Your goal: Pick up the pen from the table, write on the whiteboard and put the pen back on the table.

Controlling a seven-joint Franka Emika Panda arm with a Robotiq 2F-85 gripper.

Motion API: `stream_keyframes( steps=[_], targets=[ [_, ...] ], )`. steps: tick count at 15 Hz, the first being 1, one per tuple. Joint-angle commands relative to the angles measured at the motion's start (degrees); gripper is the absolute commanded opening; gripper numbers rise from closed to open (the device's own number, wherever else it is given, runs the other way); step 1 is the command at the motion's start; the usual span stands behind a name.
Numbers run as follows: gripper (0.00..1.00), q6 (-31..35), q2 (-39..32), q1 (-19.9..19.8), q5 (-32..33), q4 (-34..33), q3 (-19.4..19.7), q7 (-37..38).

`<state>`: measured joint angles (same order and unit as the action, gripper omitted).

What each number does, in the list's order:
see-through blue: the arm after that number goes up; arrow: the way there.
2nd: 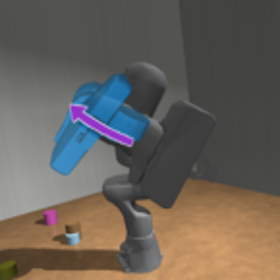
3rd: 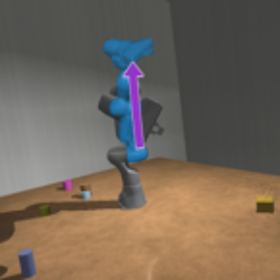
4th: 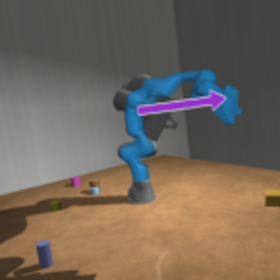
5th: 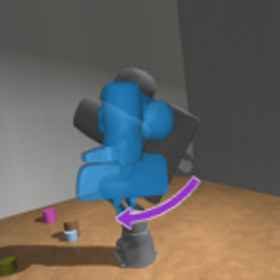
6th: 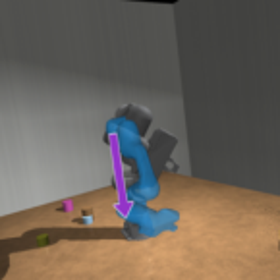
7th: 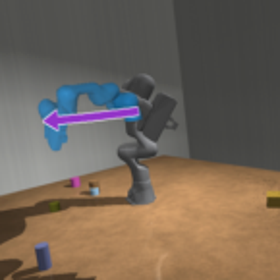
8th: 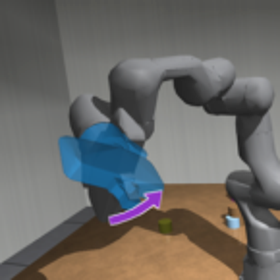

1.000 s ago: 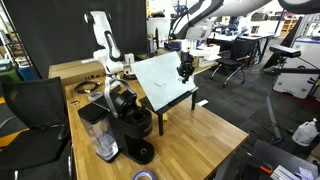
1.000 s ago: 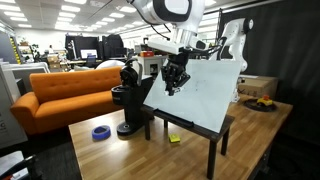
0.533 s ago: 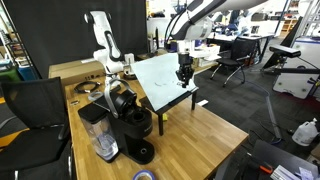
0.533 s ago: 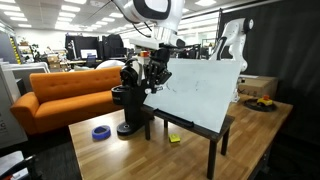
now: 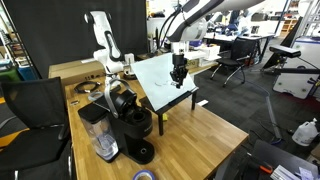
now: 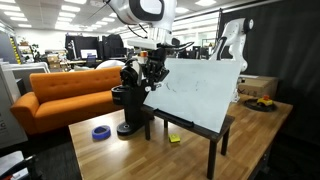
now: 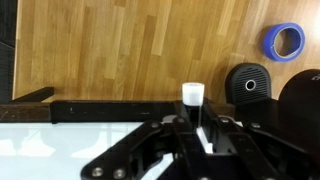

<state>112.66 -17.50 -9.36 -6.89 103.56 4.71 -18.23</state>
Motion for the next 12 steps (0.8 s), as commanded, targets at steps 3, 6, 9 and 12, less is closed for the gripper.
stream_keyframes(
  steps=[3,6,9,12],
  targets=[
    [0.05,-0.1,-3.1,0.0,1.2,-3.1,-0.2,0.7],
    [0.05,-0.8,-5.5,-0.2,1.4,-5.1,-0.2,1.1],
    [0.05,-1.0,-7.4,-0.4,1.7,-6.9,-0.3,1.3],
    [0.05,-1.0,-8.7,-0.5,1.8,-8.3,-0.3,1.4]
  ],
)
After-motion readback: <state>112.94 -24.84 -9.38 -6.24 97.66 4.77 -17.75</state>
